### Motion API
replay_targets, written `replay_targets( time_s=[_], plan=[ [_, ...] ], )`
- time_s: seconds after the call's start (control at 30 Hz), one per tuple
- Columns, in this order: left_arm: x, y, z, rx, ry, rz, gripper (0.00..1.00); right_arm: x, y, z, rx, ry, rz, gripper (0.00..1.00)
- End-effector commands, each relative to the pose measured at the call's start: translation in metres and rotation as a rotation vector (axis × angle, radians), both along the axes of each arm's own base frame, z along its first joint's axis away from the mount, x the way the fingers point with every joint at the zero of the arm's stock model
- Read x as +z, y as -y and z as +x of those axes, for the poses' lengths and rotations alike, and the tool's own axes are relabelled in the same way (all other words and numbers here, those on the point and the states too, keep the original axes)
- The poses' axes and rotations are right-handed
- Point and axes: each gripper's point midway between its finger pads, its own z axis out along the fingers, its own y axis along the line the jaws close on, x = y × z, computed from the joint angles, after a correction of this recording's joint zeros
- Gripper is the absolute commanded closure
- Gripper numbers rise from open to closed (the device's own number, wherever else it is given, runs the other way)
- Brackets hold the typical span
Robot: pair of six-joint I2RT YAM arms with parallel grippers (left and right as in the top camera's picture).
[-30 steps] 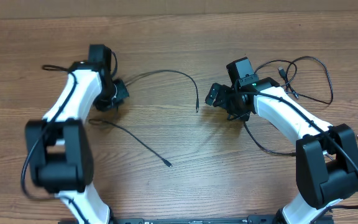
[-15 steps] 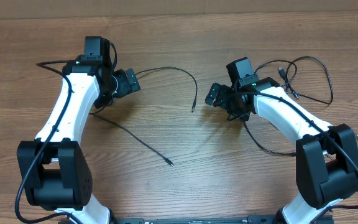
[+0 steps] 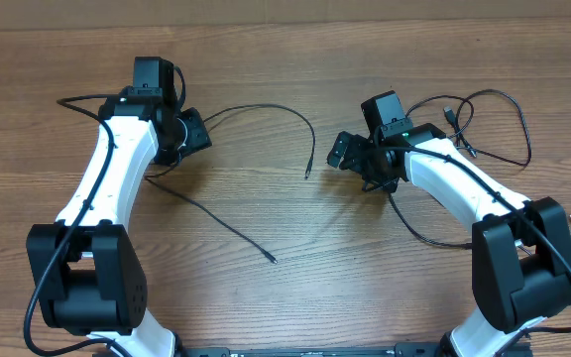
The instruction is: Untangle cables
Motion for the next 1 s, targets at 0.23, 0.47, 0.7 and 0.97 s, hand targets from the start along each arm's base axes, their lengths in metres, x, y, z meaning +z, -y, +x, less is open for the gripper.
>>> replay_targets(
  time_s=[0.23, 0.47, 0.7, 0.97],
  plan=[
    [0.002, 0.067, 0.003, -0.217, 0.061, 0.003, 0.96, 0.006, -0.022, -0.008, 0.047, -0.026, 0.120, 0.00],
    [0.009, 0.094, 0.009, -0.149, 0.091, -0.076, 0.96, 0.044, -0.084, -0.034, 0.275, -0.075, 0.496, 0.00],
    [0.032, 0.101, 0.012, 0.208, -0.067, -0.562, 0.96, 0.082, -0.124, -0.030, 0.447, 0.061, 0.680, 0.00],
    [0.050, 0.100, 0.009, 0.398, -0.217, -0.799, 0.96, 0.087, -0.150, -0.022, 0.413, 0.121, 0.657, 0.10]
  ],
)
